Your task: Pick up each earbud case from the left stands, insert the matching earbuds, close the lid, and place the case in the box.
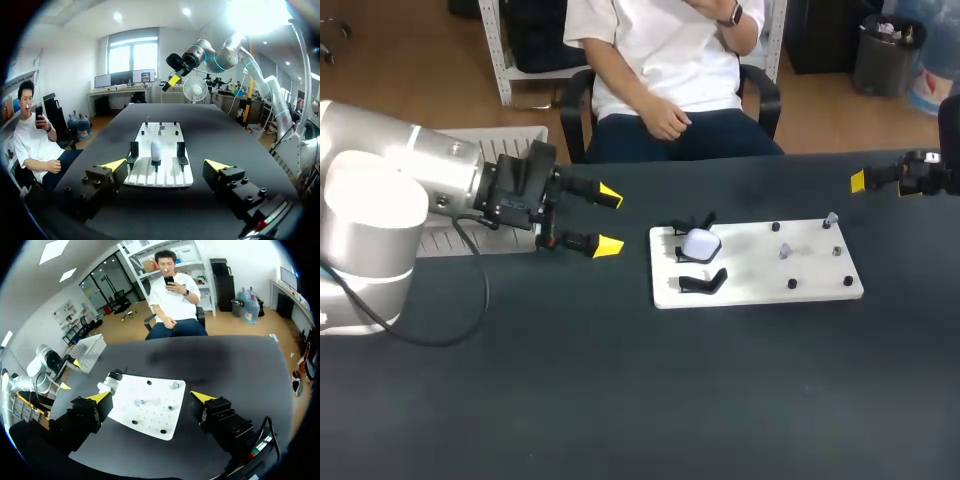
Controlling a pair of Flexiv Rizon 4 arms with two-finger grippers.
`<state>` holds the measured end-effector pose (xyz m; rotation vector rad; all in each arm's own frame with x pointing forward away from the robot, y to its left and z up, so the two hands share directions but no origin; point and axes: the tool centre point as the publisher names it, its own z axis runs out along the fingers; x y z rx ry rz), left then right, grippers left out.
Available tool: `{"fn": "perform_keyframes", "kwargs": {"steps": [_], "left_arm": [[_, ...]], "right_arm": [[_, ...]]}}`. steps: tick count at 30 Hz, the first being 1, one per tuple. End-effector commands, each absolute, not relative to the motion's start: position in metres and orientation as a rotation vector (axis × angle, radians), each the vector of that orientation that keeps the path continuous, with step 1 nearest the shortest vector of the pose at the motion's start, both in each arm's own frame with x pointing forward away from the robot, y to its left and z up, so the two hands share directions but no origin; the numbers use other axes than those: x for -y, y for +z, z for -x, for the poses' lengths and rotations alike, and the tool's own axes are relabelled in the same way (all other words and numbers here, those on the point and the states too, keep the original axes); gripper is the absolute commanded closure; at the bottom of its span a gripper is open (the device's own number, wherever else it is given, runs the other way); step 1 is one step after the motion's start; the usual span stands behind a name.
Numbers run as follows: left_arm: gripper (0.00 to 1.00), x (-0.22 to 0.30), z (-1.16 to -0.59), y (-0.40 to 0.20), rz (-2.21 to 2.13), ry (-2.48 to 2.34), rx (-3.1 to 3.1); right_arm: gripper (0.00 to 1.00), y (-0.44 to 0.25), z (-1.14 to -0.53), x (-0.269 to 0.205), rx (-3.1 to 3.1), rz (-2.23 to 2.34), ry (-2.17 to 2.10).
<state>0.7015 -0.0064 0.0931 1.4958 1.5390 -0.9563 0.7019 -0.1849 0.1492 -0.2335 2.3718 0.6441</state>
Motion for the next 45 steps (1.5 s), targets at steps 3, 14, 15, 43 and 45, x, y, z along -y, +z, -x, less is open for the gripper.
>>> {"fn": "perform_keyframes", "kwargs": {"steps": [3, 14, 15, 43, 45], "left_arm": [[0.0, 0.007, -0.706, 0.092, -1.516, -0.979, -1.536], [0.0, 0.02, -0.702, 0.086, -1.527, -0.965, -1.544], [0.0, 0.024, -0.702, 0.085, -1.526, -0.96, -1.547], [0.04, 0.1, -0.72, 0.037, -1.5, -0.977, -1.653], [0.06, 0.101, -0.72, 0.037, -1.499, -0.981, -1.651]], "right_arm": [[0.0, 0.149, -0.701, 0.185, -2.373, 0.233, 0.64], [0.0, 0.149, -0.701, 0.185, -2.373, 0.233, 0.64], [0.0, 0.149, -0.701, 0.185, -2.373, 0.233, 0.64], [0.0, 0.149, -0.701, 0.185, -2.373, 0.233, 0.64], [0.0, 0.149, -0.701, 0.185, -2.373, 0.233, 0.64]]}}
